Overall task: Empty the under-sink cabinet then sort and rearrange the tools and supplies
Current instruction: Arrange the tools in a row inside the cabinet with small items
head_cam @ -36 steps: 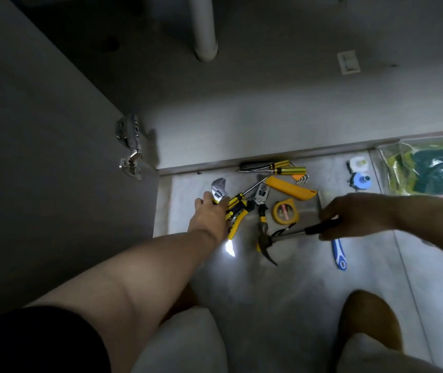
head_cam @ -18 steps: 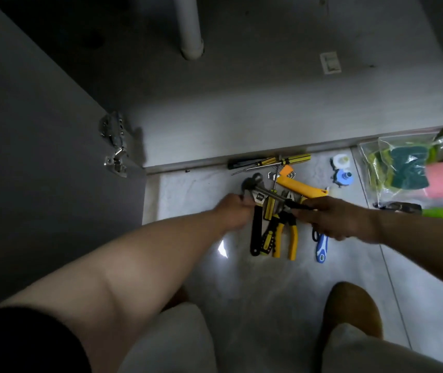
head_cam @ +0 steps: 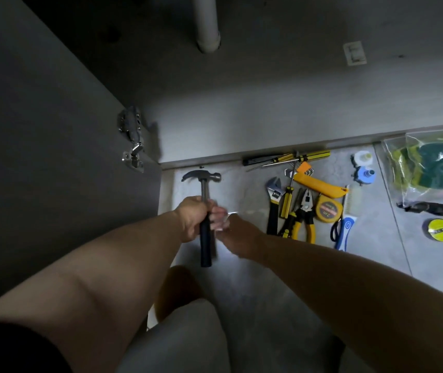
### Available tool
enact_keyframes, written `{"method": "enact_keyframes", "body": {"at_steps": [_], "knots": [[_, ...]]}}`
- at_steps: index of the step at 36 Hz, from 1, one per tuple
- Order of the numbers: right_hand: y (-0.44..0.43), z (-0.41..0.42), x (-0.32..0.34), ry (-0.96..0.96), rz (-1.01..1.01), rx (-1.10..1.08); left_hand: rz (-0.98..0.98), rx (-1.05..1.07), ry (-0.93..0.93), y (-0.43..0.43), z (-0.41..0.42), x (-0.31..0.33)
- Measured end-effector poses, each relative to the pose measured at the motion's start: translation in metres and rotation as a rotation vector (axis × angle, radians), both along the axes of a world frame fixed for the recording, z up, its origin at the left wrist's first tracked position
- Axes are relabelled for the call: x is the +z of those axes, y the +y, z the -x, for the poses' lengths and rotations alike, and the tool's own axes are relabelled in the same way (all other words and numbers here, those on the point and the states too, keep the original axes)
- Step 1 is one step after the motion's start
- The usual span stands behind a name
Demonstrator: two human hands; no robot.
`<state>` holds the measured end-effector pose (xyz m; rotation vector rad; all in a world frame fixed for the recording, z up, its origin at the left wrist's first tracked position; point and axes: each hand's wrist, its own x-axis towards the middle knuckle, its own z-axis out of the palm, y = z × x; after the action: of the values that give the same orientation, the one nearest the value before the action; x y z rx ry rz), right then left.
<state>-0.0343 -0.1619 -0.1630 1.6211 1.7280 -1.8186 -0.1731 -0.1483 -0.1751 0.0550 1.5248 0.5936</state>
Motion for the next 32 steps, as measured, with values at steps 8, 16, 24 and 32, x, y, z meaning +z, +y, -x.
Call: {"method": "enact_keyframes", "body": {"at_steps": [8,16,24,32], "knots": [[0.008,-0.070,-0.023,-0.488,-0.435,0.150,0.043,-0.083,0.264,-0.001,0.020,-0.026],[0.013,-0.065,-0.022,-0.591,-0.462,0.332,0.033,-0.393,0.578,-0.008,0.029,-0.019],[0.004,-0.053,-0.021,-0.627,-0.513,0.258,-0.036,-0.623,0.870,-0.011,0.033,-0.022],[-0.003,-0.064,-0.022,-0.521,-0.507,0.257,0.001,-1.059,1.154,0.001,0.008,-0.016]]}}
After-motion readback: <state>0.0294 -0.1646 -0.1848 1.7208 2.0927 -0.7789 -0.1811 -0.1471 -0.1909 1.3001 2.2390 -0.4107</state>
